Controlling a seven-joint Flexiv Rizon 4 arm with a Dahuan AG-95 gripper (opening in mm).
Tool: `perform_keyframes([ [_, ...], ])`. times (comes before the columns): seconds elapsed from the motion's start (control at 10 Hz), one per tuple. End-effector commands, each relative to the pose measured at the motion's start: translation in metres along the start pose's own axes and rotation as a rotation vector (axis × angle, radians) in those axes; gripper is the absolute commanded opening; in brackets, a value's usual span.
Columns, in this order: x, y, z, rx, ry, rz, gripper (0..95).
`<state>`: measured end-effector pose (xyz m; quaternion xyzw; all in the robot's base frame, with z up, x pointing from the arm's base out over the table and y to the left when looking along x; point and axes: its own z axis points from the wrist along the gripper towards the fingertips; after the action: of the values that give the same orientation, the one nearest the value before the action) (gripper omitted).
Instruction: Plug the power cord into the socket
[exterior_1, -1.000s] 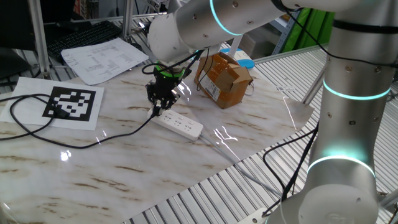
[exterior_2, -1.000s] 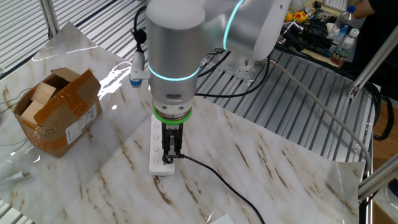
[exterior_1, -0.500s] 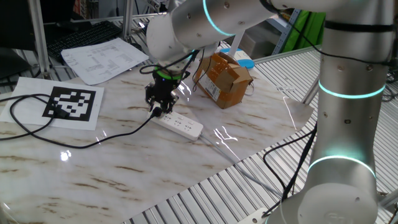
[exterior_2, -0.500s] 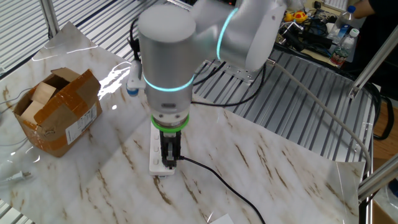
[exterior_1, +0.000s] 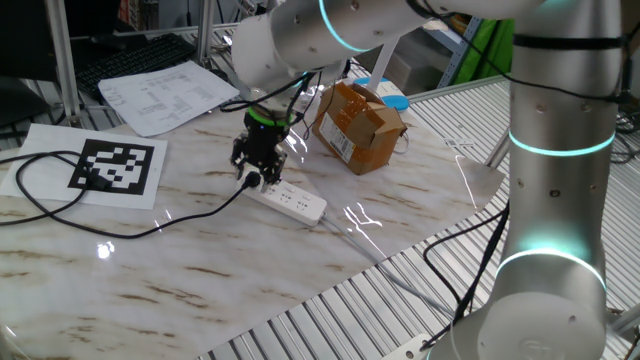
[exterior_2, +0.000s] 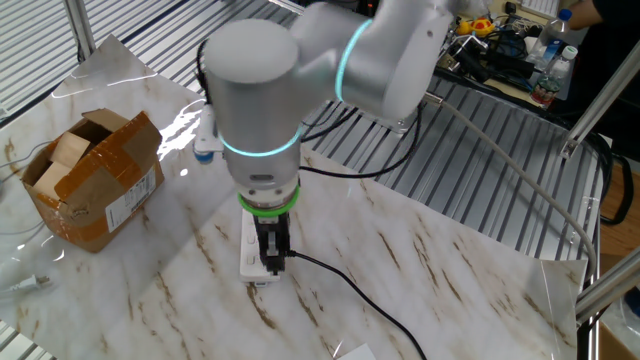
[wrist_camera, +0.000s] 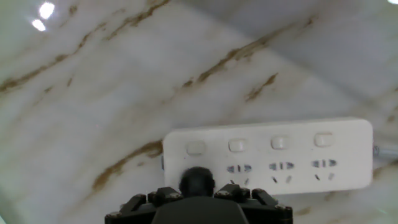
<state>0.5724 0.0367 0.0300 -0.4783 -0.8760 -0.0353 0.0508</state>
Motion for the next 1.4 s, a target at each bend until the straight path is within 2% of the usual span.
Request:
perform_keyframes([
  [0.1, 0.002, -0.010, -0.022, 0.010, -0.001, -0.026, 38.0],
  [0.2, 0.001, -0.010, -0.038, 0.003, 0.032, -0.020, 38.0],
  [0.3, 0.003, -0.011, -0.047, 0.000, 0.028, -0.021, 38.0],
  [0.4, 0.010, -0.015, -0.056, 0.009, -0.001, -0.024, 38.0],
  [0.5, 0.014, -0.016, -0.064, 0.008, 0.001, -0.021, 38.0],
  [0.6, 0.012, -0.016, -0.069, 0.007, 0.004, -0.031, 38.0],
  [0.7, 0.011, -0.015, -0.071, 0.000, 0.006, -0.056, 19.0],
  [0.8, 0.010, -0.012, -0.073, 0.003, 0.004, -0.091, 0.0],
  [1.0, 0.008, -0.007, -0.076, 0.004, 0.007, -0.119, 0.0],
  [1.3, 0.008, -0.004, -0.073, 0.004, -0.010, -0.163, 0.0],
  [1.4, 0.009, 0.000, -0.070, 0.007, -0.023, -0.176, 0.0],
])
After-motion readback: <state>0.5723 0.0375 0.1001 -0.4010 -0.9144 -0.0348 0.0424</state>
